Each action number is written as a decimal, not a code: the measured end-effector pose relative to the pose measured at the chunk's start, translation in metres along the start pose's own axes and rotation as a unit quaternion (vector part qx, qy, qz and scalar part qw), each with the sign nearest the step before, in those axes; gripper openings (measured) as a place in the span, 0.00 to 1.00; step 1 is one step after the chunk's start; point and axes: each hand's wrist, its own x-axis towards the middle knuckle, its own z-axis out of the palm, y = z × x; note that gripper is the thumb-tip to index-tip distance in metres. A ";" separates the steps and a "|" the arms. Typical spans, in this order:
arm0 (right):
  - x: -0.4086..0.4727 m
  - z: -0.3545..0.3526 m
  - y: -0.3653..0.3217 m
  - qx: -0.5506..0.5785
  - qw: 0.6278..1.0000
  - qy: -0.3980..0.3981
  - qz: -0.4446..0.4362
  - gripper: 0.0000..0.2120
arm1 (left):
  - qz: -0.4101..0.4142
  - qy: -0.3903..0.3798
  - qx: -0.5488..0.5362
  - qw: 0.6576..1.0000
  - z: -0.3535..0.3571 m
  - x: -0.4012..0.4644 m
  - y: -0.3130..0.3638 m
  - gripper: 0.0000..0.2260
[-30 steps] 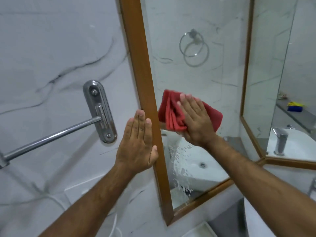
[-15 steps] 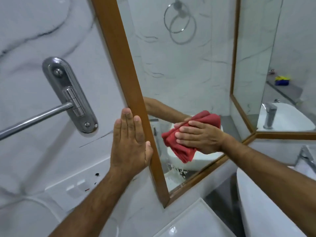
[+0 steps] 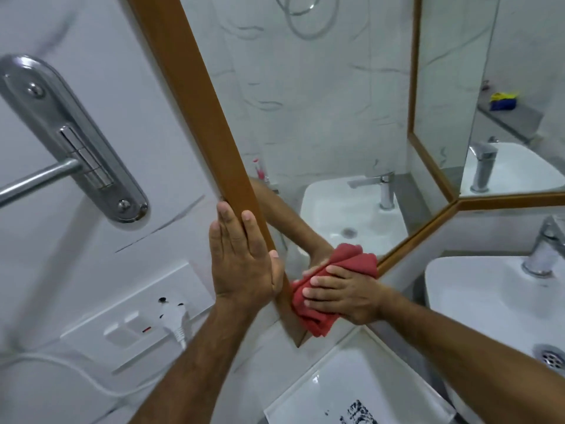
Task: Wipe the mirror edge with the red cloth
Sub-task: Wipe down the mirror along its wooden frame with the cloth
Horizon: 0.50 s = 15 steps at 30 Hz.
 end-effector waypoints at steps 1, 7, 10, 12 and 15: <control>-0.006 -0.004 0.012 -0.007 0.999 -0.032 -0.025 0.38 | -0.001 -0.007 -0.004 1.000 -0.002 -0.001 0.000 0.39; 0.018 0.011 -0.080 0.150 0.912 0.073 0.374 0.41 | 0.016 -0.027 0.001 0.999 0.010 -0.015 -0.003 0.42; 0.070 0.008 -0.124 0.321 0.725 0.127 0.597 0.40 | 0.018 -0.024 -0.003 1.000 0.011 -0.012 -0.002 0.42; 0.061 0.010 -0.146 0.302 0.766 0.113 0.556 0.40 | 0.017 -0.018 0.006 1.000 0.010 -0.009 -0.004 0.41; 0.011 0.012 -0.154 0.256 0.883 0.032 0.393 0.40 | 0.028 -0.021 0.007 0.999 0.013 -0.011 -0.007 0.39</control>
